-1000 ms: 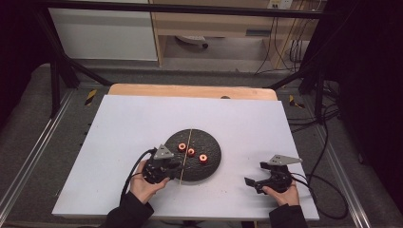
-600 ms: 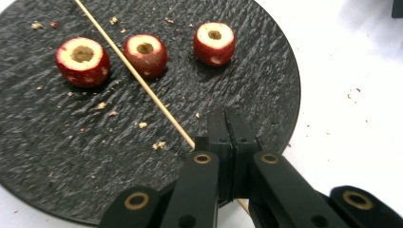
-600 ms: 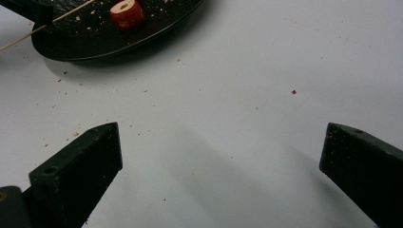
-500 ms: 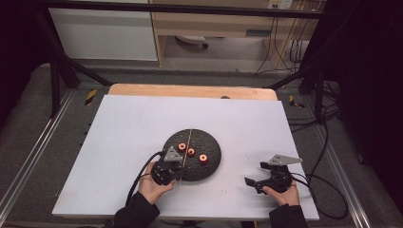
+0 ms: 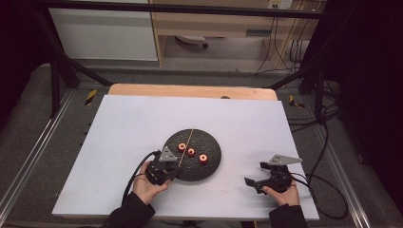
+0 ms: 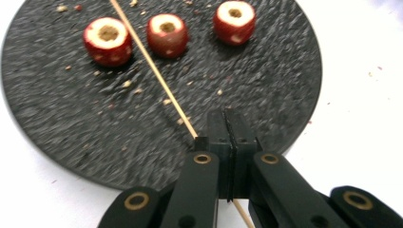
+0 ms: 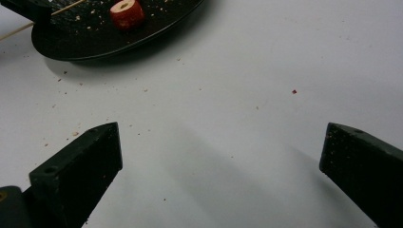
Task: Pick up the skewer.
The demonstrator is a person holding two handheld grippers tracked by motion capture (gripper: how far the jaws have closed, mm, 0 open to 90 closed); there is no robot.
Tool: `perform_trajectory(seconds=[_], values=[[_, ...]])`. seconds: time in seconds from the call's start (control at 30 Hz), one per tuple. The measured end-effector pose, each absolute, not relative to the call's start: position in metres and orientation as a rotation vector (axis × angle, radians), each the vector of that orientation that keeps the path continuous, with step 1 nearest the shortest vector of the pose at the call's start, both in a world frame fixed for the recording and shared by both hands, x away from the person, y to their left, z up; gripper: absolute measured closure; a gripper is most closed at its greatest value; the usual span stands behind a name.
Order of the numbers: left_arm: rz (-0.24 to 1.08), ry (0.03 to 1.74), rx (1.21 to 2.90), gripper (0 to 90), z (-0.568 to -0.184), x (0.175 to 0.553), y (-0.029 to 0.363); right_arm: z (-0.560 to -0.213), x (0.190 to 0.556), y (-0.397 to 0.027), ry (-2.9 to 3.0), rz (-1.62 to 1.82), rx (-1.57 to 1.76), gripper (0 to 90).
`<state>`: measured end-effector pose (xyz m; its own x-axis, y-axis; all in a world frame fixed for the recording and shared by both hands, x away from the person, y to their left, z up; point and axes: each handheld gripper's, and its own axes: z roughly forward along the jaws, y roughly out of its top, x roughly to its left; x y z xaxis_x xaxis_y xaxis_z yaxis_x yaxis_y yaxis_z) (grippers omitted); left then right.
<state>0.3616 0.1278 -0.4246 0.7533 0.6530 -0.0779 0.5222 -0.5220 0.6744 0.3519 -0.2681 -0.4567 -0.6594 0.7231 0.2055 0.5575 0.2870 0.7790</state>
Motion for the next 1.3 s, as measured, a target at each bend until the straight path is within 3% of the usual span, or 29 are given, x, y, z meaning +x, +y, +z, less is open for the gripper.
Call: perform_trajectory(seconds=[0.3, 0.47, 0.5, 0.6, 0.73, 1.0, 1.3], values=[[0.276, 0.912, 2.237, 88.4, -0.423, 0.364, 0.14, -0.457, 0.352, -0.268, 2.363, 1.312, 1.195, 1.0], [0.296, 0.929, 2.208, 80.1, -0.415, 0.365, 0.142, -0.457, 0.352, -0.268, 2.361, 1.313, 1.197, 1.0], [0.313, 0.936, 2.206, 73.4, -0.412, 0.366, 0.141, -0.457, 0.352, -0.268, 2.363, 1.313, 1.196, 1.0], [0.347, 0.956, 2.22, 65.5, -0.406, 0.371, 0.137, -0.457, 0.352, -0.268, 2.363, 1.313, 1.197, 1.0], [0.344, 1.004, 2.251, 60.0, -0.404, 0.38, 0.131, -0.457, 0.352, -0.268, 2.364, 1.313, 1.197, 0.9], [0.33, 1.066, 2.341, 62.4, -0.407, 0.394, 0.117, -0.457, 0.352, -0.268, 2.365, 1.314, 1.199, 0.9], [0.312, 1.096, 2.39, 71.7, -0.411, 0.396, 0.109, -0.457, 0.352, -0.268, 2.367, 1.315, 1.198, 0.9]])
